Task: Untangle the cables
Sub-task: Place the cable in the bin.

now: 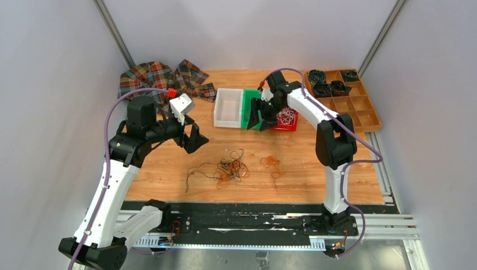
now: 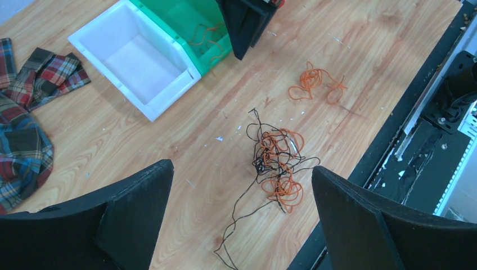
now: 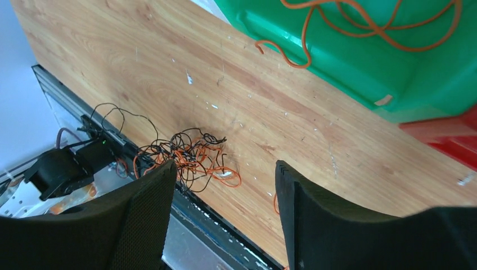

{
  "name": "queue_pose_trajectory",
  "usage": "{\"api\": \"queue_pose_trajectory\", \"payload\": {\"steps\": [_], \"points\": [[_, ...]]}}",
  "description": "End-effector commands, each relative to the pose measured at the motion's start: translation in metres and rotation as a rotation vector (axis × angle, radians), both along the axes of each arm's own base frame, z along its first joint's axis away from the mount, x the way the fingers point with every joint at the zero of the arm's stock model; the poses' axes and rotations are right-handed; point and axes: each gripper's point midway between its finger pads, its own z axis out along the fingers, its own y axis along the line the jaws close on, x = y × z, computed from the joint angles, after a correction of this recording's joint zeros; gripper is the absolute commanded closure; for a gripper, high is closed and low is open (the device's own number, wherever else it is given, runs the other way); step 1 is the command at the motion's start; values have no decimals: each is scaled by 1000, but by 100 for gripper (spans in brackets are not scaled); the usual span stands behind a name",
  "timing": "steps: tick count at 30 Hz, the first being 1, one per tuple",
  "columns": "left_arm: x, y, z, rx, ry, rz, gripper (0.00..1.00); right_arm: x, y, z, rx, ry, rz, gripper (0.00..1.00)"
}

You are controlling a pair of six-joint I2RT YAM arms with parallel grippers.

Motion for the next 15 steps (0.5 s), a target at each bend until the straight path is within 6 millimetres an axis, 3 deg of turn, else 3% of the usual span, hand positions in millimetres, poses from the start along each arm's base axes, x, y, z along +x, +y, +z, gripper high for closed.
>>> {"api": "queue_pose_trajectory", "payload": {"steps": [1, 8, 15], "points": [[-1, -1, 10, -8, -29, -11, 2, 20, -9, 41, -57, -197, -11, 37], [-1, 0, 10, -6, -33, -13, 2, 32, -21, 28, -347, -410, 74, 43], [-2, 0, 12, -7, -39, -13, 2, 67, -23, 18, -465, -603, 101, 48]]}}
